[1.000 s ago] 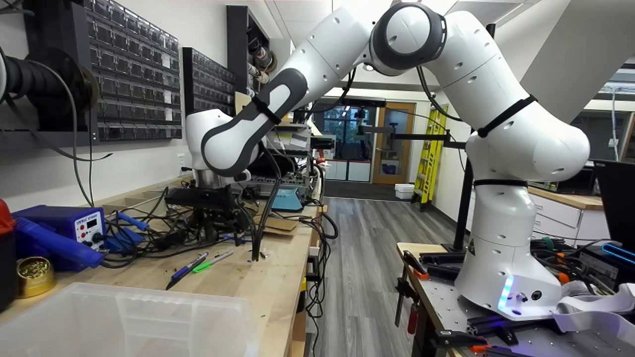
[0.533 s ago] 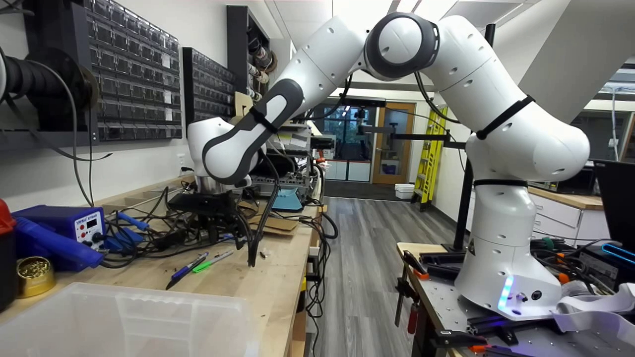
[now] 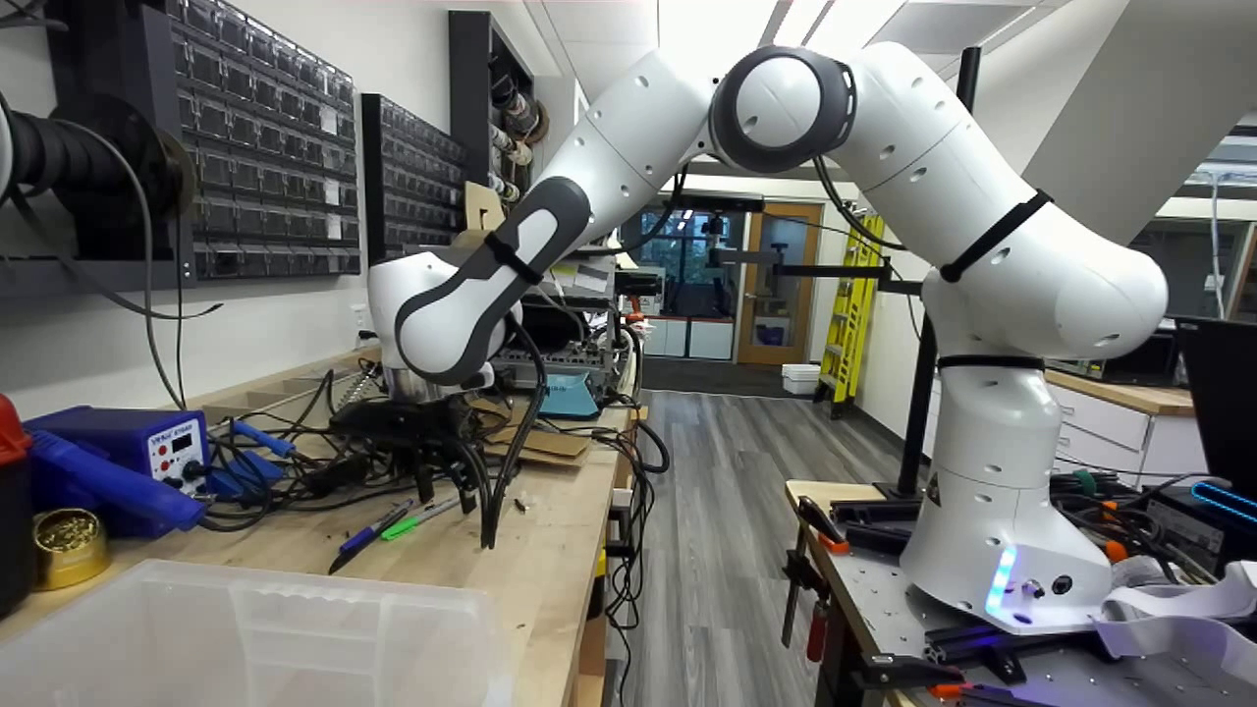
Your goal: Pick up the green pen and put it in the clear container on the left
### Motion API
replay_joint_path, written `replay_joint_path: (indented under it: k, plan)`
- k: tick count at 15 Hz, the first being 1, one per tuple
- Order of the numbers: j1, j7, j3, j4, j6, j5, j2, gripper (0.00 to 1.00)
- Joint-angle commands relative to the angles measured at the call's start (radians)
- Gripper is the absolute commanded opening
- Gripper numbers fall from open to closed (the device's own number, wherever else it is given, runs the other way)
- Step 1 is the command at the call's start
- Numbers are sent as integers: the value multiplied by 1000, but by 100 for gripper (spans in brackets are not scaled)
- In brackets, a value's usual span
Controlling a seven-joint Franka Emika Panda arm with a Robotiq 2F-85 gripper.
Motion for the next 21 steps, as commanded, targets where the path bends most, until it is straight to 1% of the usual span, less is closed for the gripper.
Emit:
replay_joint_path:
  k: [1, 6, 9, 11, 12, 15, 17, 21]
  plan:
    - [-9, 18, 0, 14, 23, 30, 3, 53]
    - [-12, 16, -5, -1, 57, 45, -19, 19]
    - [-19, 7, -3, -13, 62, 61, -26, 2]
    - [-26, -15, 6, -28, 56, 72, -43, 0]
    - [-26, -29, 10, -39, 60, 73, -54, 3]
    - [-24, -66, 15, -69, 61, 68, -98, 3]
    - [-27, -89, 21, -70, 55, 72, -116, 3]
    - [-25, -164, 44, -115, 47, 80, -205, 3]
